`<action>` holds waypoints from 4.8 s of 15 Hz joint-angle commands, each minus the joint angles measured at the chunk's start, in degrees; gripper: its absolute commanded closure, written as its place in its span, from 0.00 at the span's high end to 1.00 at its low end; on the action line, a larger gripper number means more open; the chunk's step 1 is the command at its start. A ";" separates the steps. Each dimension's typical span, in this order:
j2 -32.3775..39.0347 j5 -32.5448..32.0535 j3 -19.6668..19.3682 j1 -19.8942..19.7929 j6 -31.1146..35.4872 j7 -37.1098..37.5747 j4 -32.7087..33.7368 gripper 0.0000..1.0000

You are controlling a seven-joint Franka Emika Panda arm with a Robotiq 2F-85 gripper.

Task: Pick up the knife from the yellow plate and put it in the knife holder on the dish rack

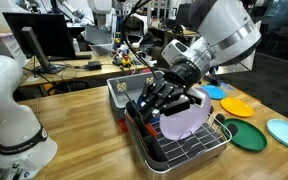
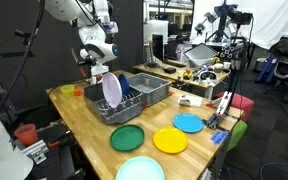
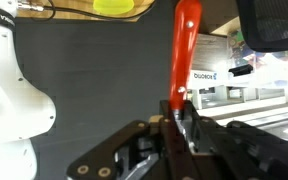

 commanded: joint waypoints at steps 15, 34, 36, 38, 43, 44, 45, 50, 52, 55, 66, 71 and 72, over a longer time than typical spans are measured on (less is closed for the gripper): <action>-5.13 29.49 -0.45 3.15 13.28 -21.61 -10.29 0.04; -13.35 30.53 -0.66 5.08 22.80 -18.67 -10.84 0.04; -13.94 32.32 -0.55 5.15 23.44 -20.24 -12.04 0.04; -15.30 34.05 -0.30 5.16 23.40 -20.03 -13.74 0.04; -18.41 40.28 0.08 5.36 23.55 -19.86 -18.28 0.04; -18.87 41.53 0.06 5.35 23.71 -19.84 -19.37 0.04; -19.17 42.61 0.04 5.31 23.72 -19.81 -20.35 0.04; -15.26 44.76 -0.19 5.19 20.60 -19.70 -23.60 0.04; -12.89 43.54 -0.50 5.26 19.26 -19.73 -23.44 0.04; -12.33 43.19 -0.75 5.80 19.74 -18.92 -23.57 0.15; -9.54 44.35 -1.38 4.74 14.63 -18.35 -22.02 0.04; -4.90 45.87 -3.13 4.94 10.89 -18.64 -20.08 0.04; -3.91 45.96 -3.40 5.14 10.56 -18.61 -19.72 0.04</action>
